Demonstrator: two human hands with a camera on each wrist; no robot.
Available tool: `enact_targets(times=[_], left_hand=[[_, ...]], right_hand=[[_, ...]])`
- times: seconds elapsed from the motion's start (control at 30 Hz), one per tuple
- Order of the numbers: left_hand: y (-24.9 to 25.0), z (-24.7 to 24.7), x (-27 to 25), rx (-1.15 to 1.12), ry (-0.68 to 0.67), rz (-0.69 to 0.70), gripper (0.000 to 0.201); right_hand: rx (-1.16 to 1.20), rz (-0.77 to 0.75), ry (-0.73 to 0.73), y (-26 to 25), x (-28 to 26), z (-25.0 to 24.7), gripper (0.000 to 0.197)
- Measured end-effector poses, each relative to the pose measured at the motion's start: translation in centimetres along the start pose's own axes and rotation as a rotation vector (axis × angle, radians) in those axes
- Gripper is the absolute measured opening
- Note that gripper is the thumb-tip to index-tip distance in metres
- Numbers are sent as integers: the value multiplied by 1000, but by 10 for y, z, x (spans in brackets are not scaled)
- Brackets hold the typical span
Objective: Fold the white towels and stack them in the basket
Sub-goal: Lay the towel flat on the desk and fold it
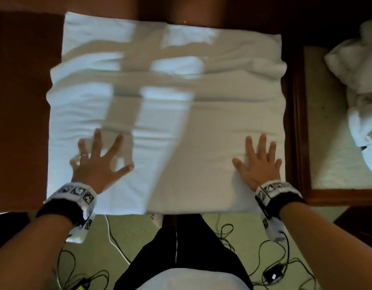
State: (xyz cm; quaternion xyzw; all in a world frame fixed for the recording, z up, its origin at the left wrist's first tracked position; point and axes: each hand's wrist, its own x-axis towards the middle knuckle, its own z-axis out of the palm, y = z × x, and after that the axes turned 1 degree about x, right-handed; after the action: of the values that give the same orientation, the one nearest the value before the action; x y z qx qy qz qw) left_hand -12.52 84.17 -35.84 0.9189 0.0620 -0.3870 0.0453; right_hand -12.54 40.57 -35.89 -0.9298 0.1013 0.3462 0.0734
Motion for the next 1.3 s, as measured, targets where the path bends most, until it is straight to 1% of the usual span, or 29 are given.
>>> enact_targets(times=[0.07,0.17,0.23,0.3,0.33,0.4,0.47,0.5,0.6,0.67,0.73,0.8,0.87,0.93,1.0,1.07,1.13,1.2,1.27,1.3], left_hand=[[2,-17,21,-4,27,-2,92],[5,-46,52,-6,59,2,96],[12,-62,63,17,53,1,98],[15,-67,63,16,45,-3,99],[15,-63,58,6,49,-4,99],[12,-46,37,11,63,5,97],[5,-15,6,58,89,42,92],[-1,6,-11,80,102,68,90],[-25,61,-53,74,117,93,89],[-40,80,-64,84,140,104,91],[-44,84,-65,113,192,147,96],[-42,86,-60,147,236,219,105],[-38,90,-54,208,248,298,116],[-35,94,-52,244,251,334,125],[-34,97,-56,273,311,351,119],[-33,102,-62,302,350,346,108],[-32,109,-71,333,379,354,96],[-33,114,-80,336,412,394,88],[-38,113,-88,328,430,441,82],[-39,110,-91,331,437,439,77]], right_hand=[[7,3,50,-8,26,-14,80],[20,-3,83,-19,62,-37,80],[37,3,77,-24,74,-48,80],[71,18,89,-24,73,-51,82],[85,24,117,-23,67,-48,84],[104,16,219,-14,42,-32,83],[135,-24,332,2,5,-5,78],[148,-43,356,12,-14,12,74],[97,-61,289,44,-60,57,65],[40,-46,272,56,-68,68,65],[23,-64,307,51,-69,65,70],[8,-168,307,37,-70,62,82],[-110,-311,221,24,-73,69,94],[-252,-367,151,18,-75,81,104],[-296,-343,170,16,-73,91,109],[-298,-329,245,17,-76,100,110],[-325,-351,330,22,-84,110,105],[-327,-395,371,29,-93,114,92],[-319,-415,423,34,-99,107,69],[-322,-391,449,35,-100,102,57]])
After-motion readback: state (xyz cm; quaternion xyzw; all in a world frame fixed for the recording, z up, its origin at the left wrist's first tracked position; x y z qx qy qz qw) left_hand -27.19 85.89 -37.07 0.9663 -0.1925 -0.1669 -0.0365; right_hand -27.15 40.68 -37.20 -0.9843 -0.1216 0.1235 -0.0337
